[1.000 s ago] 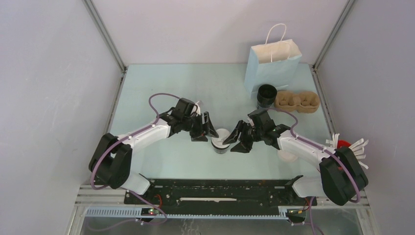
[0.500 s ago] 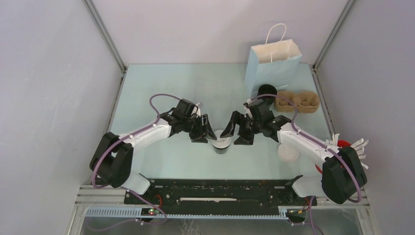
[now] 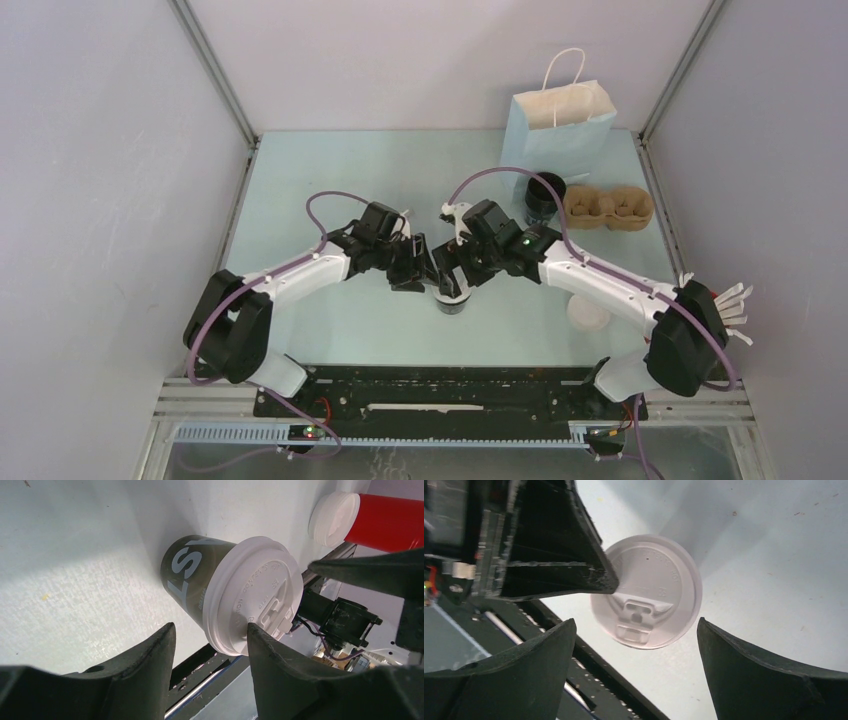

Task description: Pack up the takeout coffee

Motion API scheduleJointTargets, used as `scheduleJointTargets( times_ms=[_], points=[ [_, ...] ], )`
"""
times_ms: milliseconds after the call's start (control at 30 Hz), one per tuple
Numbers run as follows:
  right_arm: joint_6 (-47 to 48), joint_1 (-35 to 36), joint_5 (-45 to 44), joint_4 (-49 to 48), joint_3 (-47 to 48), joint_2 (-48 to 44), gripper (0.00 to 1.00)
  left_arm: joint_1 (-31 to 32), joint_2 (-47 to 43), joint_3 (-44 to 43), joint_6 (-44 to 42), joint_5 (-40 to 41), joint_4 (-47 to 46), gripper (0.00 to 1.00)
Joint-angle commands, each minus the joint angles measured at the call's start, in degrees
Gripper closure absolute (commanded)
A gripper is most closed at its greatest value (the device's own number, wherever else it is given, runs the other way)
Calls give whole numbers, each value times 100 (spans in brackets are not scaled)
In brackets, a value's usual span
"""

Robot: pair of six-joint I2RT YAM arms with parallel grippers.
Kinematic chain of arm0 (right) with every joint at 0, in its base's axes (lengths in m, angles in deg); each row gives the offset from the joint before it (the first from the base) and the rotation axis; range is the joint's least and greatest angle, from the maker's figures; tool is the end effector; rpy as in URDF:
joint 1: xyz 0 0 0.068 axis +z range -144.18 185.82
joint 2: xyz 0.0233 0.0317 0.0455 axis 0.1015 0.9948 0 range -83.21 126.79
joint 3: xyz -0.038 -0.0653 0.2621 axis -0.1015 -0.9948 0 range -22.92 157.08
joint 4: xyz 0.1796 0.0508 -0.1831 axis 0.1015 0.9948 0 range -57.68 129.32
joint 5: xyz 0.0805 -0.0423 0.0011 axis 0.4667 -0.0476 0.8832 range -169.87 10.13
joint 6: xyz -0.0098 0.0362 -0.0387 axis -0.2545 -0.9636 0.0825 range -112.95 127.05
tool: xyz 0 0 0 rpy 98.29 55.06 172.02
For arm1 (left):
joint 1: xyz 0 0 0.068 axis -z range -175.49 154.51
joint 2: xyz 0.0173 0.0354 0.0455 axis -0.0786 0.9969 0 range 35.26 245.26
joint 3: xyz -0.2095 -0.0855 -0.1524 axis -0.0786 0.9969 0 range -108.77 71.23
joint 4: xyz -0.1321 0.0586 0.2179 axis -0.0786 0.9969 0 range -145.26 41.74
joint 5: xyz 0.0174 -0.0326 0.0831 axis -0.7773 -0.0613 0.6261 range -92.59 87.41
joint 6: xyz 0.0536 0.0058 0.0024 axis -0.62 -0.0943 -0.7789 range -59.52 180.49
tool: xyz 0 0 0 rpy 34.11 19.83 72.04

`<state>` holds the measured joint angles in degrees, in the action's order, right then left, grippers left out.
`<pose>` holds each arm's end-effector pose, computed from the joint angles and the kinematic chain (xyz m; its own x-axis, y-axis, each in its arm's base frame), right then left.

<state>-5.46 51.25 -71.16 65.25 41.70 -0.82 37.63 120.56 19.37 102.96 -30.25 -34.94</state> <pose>0.2109 0.2216 0.2730 -0.6974 -0.4027 -0.5928 -0.6354 0.7300 0.2516 0.2409 -0.1768 0.2065 -0.9802 -0.0747 -0.1832 0.0703 0.7341 -0.6754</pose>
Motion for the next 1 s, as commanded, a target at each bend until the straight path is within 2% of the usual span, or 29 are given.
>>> scheduleJointTargets(
  times_ms=[0, 333, 667, 967],
  points=[
    [830, 85, -276, 107, 191, 194, 0, 46, -22, -221, -117, -62, 34, 41],
    [933, 326, -513, -144, 226, 446, 1, 48, -22, -224, -4, -126, -63, 41],
    [969, 468, -848, -186, 226, 416, 11, 57, -21, -243, 10, -161, -57, 40],
    [1030, 595, -1168, -180, 227, 350, 2, 54, -28, -233, -11, -172, -54, 41]
  ],
)
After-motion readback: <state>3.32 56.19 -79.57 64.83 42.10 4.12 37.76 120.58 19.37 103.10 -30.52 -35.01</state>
